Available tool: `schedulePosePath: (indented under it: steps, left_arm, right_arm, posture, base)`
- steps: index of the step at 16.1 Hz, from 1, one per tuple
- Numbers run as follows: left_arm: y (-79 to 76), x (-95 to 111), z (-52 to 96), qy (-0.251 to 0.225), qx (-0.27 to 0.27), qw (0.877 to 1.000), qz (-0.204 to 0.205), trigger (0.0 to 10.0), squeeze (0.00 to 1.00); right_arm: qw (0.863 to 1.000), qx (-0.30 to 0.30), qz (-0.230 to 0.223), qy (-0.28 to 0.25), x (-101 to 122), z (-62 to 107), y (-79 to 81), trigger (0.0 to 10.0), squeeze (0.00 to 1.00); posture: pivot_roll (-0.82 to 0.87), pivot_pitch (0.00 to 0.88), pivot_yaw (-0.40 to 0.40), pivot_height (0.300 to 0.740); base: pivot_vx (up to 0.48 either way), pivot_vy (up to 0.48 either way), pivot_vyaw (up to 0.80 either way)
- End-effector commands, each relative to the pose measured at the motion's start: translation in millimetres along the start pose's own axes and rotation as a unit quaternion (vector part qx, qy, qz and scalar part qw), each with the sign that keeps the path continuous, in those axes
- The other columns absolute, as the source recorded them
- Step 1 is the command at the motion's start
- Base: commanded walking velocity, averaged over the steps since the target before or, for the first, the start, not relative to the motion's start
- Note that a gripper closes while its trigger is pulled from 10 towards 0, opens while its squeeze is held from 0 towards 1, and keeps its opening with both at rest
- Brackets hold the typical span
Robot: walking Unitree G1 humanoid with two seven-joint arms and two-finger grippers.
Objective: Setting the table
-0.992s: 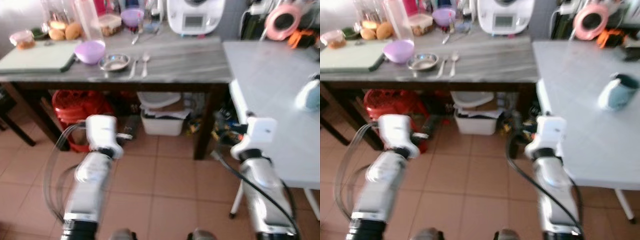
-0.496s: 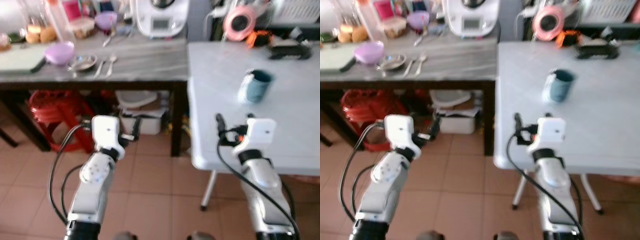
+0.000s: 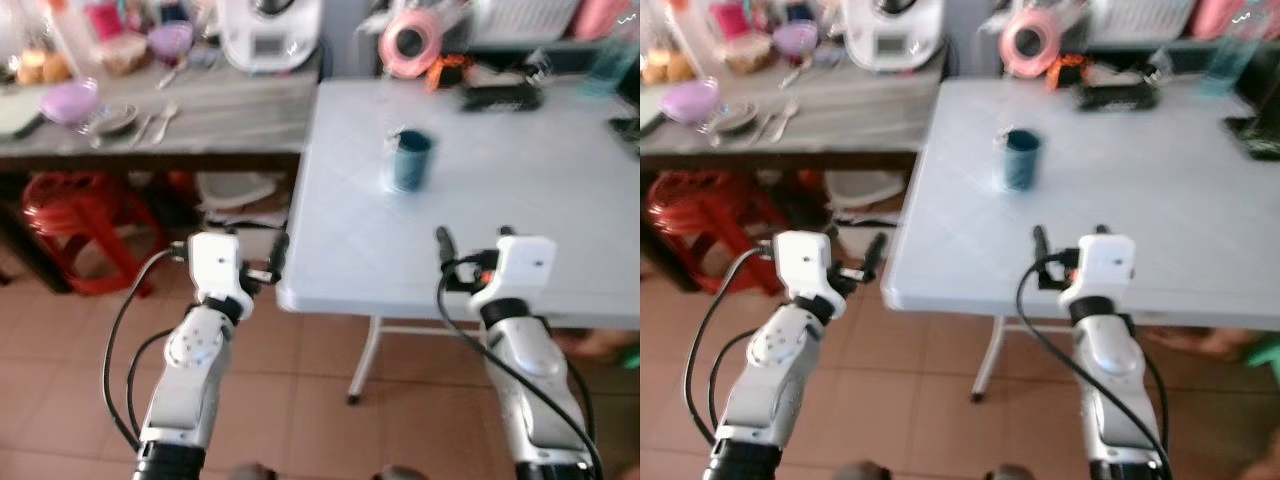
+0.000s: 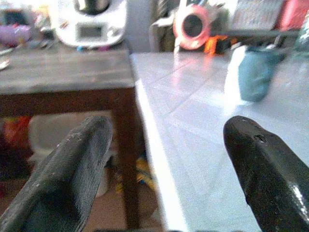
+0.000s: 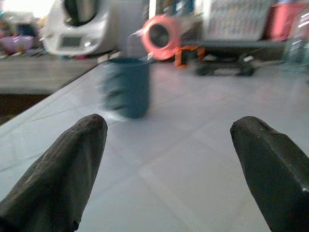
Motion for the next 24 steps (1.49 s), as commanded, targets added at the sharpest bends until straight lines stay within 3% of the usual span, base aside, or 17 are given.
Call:
schedulePosePath:
  steps: [1, 5, 24]
  left_arm:
    - [10.1, 5, 3.5, -0.005, 0.01, 1.0, -0.014, 10.0, 0.0]
    - [9.5, 7, 6.1, -0.008, -0.002, 1.0, -0.01, 10.0, 0.0]
    - [8.9, 5, 6.5, -0.004, -0.005, 1.0, -0.013, 10.0, 0.0]
  right_arm:
    - [1.0, 0.009, -0.007, -0.01, 6, -3.2, 7.7, 10.0, 0.0]
    - [1.0, 0.018, 0.005, -0.014, 6, 0.5, 12.1, 10.0, 0.0]
    - [0.999, 0.042, 0.013, -0.017, 7, 4.6, 21.8, 10.0, 0.0]
  posture:
    - [-0.01, 0.0, 0.062, 0.74]
    - [-0.02, 0.0, 0.065, 0.74]
    - [-0.02, 0.0, 0.067, 0.74]
  base:
    - [0.0, 0.0, 0.0]
    - [0.0, 0.0, 0.0]
    - [0.364, 0.0, 0.0]
Point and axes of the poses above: a point about 5 cm out from each wrist's last joint towards the gripper, its own z axis pointing back from the gripper into the wrist, its own x axis along the axis of the wrist's last joint, y = z × x, the point moved 5 cm from there along -z, pointing out of the wrist towards the gripper, and after that the axes turned 15 degrees about z, right-handed, at the moved point
